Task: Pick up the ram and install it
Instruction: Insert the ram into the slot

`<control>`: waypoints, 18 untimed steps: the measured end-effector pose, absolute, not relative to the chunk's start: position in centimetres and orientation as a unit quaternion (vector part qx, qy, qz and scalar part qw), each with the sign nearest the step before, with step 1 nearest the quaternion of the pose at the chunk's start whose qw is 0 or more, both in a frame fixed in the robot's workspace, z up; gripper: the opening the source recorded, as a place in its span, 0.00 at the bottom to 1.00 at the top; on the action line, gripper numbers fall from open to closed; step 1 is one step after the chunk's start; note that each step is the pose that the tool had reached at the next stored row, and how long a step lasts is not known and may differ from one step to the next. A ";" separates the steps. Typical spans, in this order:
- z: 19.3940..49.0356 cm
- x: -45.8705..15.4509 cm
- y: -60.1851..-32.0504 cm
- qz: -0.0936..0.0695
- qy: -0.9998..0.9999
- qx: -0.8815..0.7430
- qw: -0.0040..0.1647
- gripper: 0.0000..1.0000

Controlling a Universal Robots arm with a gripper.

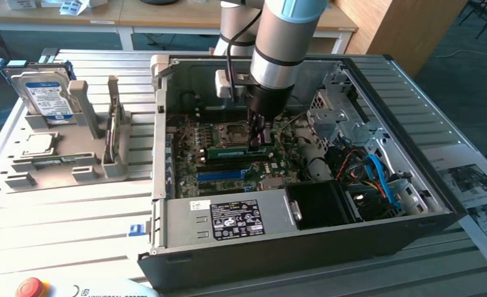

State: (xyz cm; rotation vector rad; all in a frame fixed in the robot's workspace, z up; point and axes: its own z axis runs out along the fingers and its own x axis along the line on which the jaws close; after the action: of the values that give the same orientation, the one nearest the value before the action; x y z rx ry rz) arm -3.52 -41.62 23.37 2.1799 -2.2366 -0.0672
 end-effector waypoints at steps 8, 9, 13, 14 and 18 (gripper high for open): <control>23.4 -3.8 -41.6 -0.021 -0.716 0.698 0.008 0.12; 23.4 -3.8 -41.6 -0.021 -0.716 0.698 0.008 0.12; 23.4 -3.8 -41.6 -0.021 -0.717 0.696 0.008 0.12; 23.3 -3.8 -41.6 -0.021 -0.717 0.696 0.008 0.12; 23.2 -3.8 -41.6 -0.021 -0.717 0.696 0.008 0.12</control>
State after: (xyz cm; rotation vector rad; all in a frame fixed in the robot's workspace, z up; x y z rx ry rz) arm -3.84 -41.62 23.24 2.1766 -2.2415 -0.0666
